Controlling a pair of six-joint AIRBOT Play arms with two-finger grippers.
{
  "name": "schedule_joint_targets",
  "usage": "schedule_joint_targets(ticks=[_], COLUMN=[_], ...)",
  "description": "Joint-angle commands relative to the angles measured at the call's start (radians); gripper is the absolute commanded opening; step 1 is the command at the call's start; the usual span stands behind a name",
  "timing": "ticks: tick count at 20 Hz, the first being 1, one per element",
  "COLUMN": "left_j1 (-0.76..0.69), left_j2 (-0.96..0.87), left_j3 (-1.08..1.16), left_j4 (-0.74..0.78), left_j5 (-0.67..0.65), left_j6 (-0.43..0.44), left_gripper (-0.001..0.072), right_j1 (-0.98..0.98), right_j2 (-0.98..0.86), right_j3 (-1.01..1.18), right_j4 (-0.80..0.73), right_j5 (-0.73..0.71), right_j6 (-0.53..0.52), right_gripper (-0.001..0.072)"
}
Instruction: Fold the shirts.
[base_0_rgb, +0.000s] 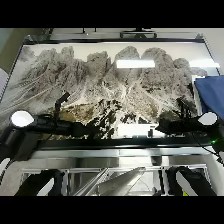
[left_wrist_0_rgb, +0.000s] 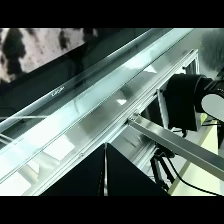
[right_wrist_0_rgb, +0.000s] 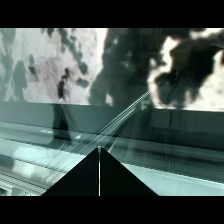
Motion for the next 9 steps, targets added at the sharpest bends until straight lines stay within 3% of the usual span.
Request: schedule_joint_targets(ticks=[1,9], left_j1=[-0.002,-0.002], left_j2=[0.059,0.107], left_j3=[-0.042,-0.042], left_j4=[0.003,0.004], left_j5=[0.039,0.079], left_j6=[-0.009,-0.009], left_gripper=[0.0007,0.0008], right_j1=[0.013,0.013], right_j2=[0.007,0.007], right_j3=[-0.018,-0.018], right_j4=[0.014,0.014], right_j5=[-0.016,-0.016], right_j6=[-0.001,-0.001], right_gripper=[0.0026,0.0027])
